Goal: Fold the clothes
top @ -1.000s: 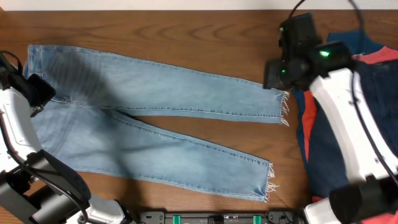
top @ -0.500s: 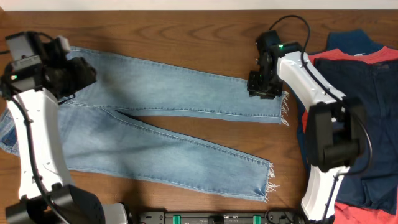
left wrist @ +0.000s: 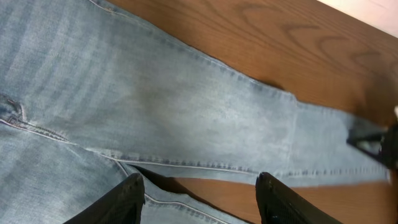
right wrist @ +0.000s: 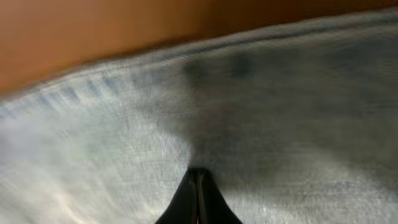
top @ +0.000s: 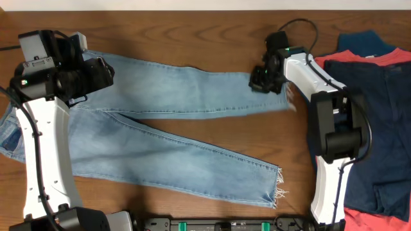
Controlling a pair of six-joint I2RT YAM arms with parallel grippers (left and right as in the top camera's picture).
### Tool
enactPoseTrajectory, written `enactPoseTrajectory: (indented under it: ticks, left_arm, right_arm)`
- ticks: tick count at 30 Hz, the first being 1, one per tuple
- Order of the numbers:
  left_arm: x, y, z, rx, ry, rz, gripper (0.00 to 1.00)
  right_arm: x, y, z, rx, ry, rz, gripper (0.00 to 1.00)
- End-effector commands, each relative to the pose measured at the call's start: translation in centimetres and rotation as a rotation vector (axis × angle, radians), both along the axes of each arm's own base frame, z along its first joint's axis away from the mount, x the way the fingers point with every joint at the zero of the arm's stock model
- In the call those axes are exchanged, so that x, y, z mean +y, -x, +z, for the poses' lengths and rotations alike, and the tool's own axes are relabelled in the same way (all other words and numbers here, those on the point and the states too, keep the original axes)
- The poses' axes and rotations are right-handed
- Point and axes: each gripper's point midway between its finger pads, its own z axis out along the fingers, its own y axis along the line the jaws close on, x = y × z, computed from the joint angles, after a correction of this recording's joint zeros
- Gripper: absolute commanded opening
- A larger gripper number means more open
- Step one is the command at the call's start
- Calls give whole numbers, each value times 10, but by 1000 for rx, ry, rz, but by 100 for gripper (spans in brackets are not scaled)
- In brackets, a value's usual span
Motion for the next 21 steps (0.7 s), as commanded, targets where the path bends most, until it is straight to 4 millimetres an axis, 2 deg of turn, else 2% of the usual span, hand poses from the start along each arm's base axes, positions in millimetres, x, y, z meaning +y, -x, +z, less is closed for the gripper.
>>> enactPoseTrajectory:
  ticks: [1,3,8,9,11,14,17,18,21]
  left_arm:
    - [-3,1,7,-21,-2,-15,59]
    - [-3,1,7,-21,-2,-15,59]
    - [-3,1,7,-21,-2,-15,59]
    - [-3,1,7,-21,-2,-15,60]
    - [-2,1,7,-21,-3,-14,60]
    - [-2,1,8,-22,-3,-14,60]
    - [-3,2,11,-29,-5,-14,60]
    - [-3,4,14,-38,-8,-14,60]
    - [-5,9,27,-73,-17,-14,61]
  right_arm:
    - [-51,5,-77,94,89,-136,1]
    - [-66,-23,-69,-1,51,-177,1]
    - [-103,-64,-39,-120,-44,-234,1]
    - [-106,-71,-27,-151,-78,-200,3]
    - [-110,-79,1,-208,-134,-118,16]
    - [-113,-78,47,-276,-159,-19,25]
    - [-109,-69,98,-353,-121,76,31]
    - [-105,-63,122,-387,-107,113,34]
    - [-94,-42,173,-432,-70,153,39]
